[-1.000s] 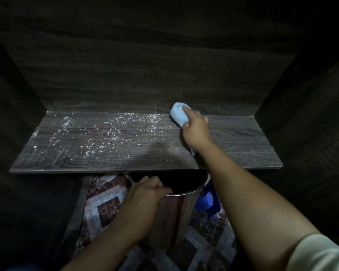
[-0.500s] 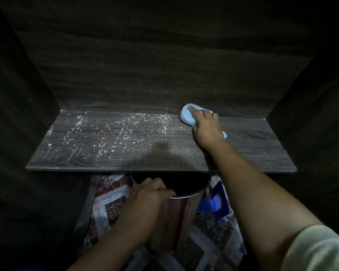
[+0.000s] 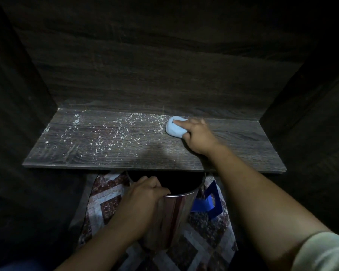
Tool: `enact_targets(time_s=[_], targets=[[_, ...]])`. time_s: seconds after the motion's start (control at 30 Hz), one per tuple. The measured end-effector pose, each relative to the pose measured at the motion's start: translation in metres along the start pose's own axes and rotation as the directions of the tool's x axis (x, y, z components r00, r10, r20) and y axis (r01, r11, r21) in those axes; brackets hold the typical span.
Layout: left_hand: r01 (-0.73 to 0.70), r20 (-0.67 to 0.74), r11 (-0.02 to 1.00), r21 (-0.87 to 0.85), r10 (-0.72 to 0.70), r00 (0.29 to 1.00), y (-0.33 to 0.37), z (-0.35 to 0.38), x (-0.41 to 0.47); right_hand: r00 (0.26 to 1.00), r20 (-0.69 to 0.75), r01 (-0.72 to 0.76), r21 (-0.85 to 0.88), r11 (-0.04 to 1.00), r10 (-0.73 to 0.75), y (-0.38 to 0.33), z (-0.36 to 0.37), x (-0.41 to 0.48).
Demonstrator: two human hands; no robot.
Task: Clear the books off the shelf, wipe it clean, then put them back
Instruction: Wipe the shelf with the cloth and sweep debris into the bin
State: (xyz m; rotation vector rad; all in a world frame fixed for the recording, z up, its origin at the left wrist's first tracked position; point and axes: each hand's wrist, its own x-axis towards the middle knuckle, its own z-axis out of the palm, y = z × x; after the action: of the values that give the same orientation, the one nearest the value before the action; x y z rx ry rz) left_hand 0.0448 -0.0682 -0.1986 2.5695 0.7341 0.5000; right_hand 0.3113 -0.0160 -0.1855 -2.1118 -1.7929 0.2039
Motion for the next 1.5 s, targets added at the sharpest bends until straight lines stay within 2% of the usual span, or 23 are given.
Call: enact_targets(time_s=[0.13,0.2,0.27,0.33,0.43,0.53,0.63,0.77,0.87,1.1,1.37,1.5], targets=[[0.002,0.011,1.000,0.023,-0.003,1.000,-0.002,-0.001,-0.003,0.996,-0.037,0.079,0.046,0.996,-0.077,-0.009,-0.005,-0.023],[0.000,0.008,1.000,0.024,0.000,1.000,-0.004,-0.002,-0.004,0.994,-0.101,0.045,0.085,0.995,-0.036,-0.006,-0.009,-0.024],[-0.001,0.007,1.000,0.029,0.001,1.000,-0.005,-0.003,-0.005,0.974,-0.226,0.005,0.102,0.995,0.018,-0.003,-0.012,-0.020],[0.002,0.007,0.999,0.034,-0.002,1.000,-0.005,-0.003,-0.005,0.943,-0.331,-0.013,0.064,0.998,0.033,-0.002,-0.016,-0.013],[0.008,-0.011,1.000,0.016,-0.007,1.000,-0.006,-0.002,-0.006,0.927,-0.372,0.005,-0.082,0.997,-0.035,-0.002,-0.021,0.000],[-0.002,-0.024,1.000,0.005,0.002,1.000,-0.007,-0.002,-0.006,0.929,-0.339,0.061,-0.258,0.964,-0.149,-0.005,-0.020,0.013],[-0.001,-0.022,1.000,0.004,0.001,1.000,-0.009,-0.002,-0.007,0.980,-0.141,0.088,-0.319,0.944,-0.139,-0.008,-0.011,0.024],[0.000,-0.012,1.000,0.010,0.000,1.000,-0.010,-0.002,-0.009,0.996,-0.089,-0.032,-0.180,0.983,0.016,-0.002,0.002,0.027],[0.004,-0.001,1.000,0.010,-0.004,1.000,-0.008,-0.004,-0.008,0.996,-0.037,-0.081,-0.102,0.991,0.078,-0.005,-0.002,0.020],[0.006,0.030,1.000,0.010,-0.006,1.000,0.001,-0.009,-0.011,0.997,0.067,-0.043,-0.002,0.999,0.043,-0.020,-0.012,-0.021],[0.019,0.084,1.000,0.008,-0.020,0.996,-0.001,-0.006,-0.016,0.997,0.080,0.002,0.073,0.997,-0.007,-0.034,-0.009,-0.064],[0.011,0.109,1.000,0.012,-0.012,0.994,-0.004,-0.005,-0.020,0.995,-0.075,-0.042,0.213,0.976,0.059,-0.033,-0.006,-0.067]])
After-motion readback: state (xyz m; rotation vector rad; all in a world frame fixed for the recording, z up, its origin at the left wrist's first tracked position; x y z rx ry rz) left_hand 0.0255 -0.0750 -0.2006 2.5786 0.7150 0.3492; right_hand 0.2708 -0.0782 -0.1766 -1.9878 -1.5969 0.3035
